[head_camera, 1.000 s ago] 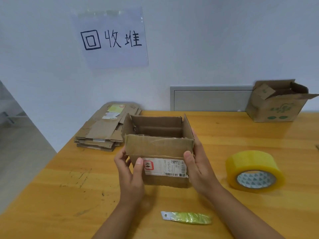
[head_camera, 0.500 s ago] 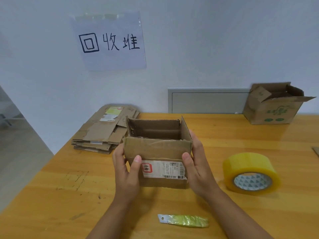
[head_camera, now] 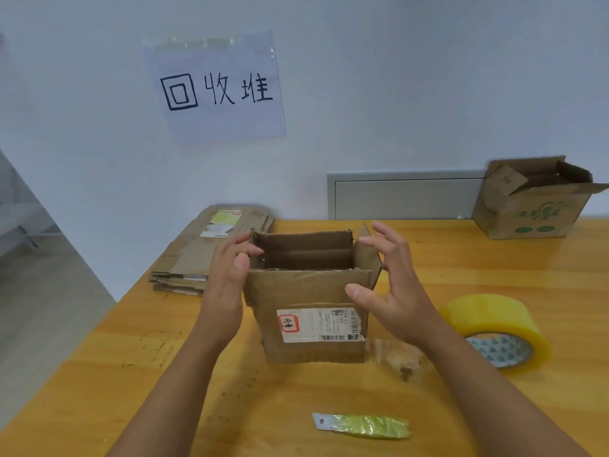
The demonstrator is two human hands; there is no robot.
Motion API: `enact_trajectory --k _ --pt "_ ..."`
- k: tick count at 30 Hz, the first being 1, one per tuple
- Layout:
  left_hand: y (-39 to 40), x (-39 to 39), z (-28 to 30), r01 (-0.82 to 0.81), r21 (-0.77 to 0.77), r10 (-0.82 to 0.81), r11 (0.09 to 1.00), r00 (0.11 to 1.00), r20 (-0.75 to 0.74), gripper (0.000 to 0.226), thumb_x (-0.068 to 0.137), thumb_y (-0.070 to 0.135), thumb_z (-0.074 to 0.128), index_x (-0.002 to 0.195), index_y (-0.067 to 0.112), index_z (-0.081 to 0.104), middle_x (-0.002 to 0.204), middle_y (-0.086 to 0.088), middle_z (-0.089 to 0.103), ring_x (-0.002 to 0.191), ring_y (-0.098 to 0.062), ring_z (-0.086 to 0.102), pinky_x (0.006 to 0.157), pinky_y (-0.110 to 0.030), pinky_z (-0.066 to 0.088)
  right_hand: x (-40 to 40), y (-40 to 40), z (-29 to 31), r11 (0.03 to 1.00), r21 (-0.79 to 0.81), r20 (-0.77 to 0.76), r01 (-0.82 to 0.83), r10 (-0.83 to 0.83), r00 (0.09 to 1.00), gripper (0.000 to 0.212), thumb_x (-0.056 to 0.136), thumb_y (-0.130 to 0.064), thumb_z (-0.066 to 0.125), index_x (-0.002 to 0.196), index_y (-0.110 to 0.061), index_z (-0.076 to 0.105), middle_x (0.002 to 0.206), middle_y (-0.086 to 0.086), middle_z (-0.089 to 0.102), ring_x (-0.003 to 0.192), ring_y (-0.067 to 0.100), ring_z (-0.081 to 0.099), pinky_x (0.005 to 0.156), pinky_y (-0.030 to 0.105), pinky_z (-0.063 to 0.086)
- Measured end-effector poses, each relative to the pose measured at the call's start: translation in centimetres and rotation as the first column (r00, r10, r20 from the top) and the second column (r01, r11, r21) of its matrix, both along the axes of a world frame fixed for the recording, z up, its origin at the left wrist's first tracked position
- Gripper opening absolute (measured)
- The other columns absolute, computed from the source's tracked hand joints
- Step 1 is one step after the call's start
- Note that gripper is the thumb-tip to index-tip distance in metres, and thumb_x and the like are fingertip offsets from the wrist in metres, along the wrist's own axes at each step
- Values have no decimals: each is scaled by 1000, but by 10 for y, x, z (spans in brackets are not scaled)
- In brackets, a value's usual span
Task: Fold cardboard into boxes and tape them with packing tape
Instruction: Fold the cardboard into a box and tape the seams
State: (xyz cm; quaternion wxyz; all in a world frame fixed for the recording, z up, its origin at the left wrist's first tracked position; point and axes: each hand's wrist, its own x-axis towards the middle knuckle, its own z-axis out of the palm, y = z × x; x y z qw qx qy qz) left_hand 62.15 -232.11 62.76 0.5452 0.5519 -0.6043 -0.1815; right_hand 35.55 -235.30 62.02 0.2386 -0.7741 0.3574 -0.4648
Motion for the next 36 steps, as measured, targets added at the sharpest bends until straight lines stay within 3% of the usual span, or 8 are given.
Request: enact_trajectory --k 3,6,10,14,18,23,28,36 --pt "0 1 3 6 -42 -6 999 1000 17 43 94 58 29 110 35 62 134 25 45 132 6 37 105 -29 38 -3 -13 26 998 -43 -201 -37 28 979 42 80 -62 53 119 -47 49 139 -20 37 138 2 24 107 20 26" --pt "4 -3 7 30 -67 -27 997 999 43 39 91 54 36 107 31 63 133 15 48 128 5 41 94 -7 35 -1 -24 44 998 -21 -423 -53 40 905 52 80 -71 44 119 -38 57 132 -25 46 139 1 20 111 30 27" --pt "3 0 3 39 -70 -37 997 999 32 38 89 53 38 107 29 63 134 16 49 127 2 44 92 -20 40 4 -28 64 1000 -1 -613 11 -9 790 78 75 -81 31 136 -38 51 151 -21 36 142 6 13 115 40 24" --pt "2 3 3 43 -69 -42 997 999 9 41 90 52 38 112 29 64 136 19 51 127 4 44 96 -27 42 13 -24 75 998 27 -706 51 -18 708 80 76 -79 33 145 -39 43 160 -16 24 147 13 8 117 44 22" --pt "6 -1 7 103 -51 -103 993 995 12 44 89 54 37 121 37 62 141 22 50 132 7 40 100 -13 36 16 -23 80 996 70 -714 50 15 700 83 74 -79 38 147 -40 40 162 -14 19 149 14 5 119 46 21" --pt "7 0 2 103 -49 -101 993 994 37 45 91 54 38 120 35 66 143 18 50 137 -1 39 111 -34 33 14 -23 70 997 76 -667 16 39 744 80 77 -76 46 147 -40 37 162 -17 17 149 6 3 119 42 20" --pt "5 1 2 103 -53 -97 993 990 101 38 93 52 36 101 31 67 133 26 52 131 -4 45 104 -44 43 14 -15 45 1000 8 -476 -15 17 879 75 87 -59 62 150 -36 30 161 -18 18 143 3 25 110 28 33" --pt "16 -8 6 157 55 -159 986 987 23 51 87 65 38 131 44 50 120 32 61 115 8 56 82 -6 44 15 -4 3 992 109 -236 58 -31 971 79 83 -79 41 146 -32 39 140 -14 52 124 7 52 98 38 51"
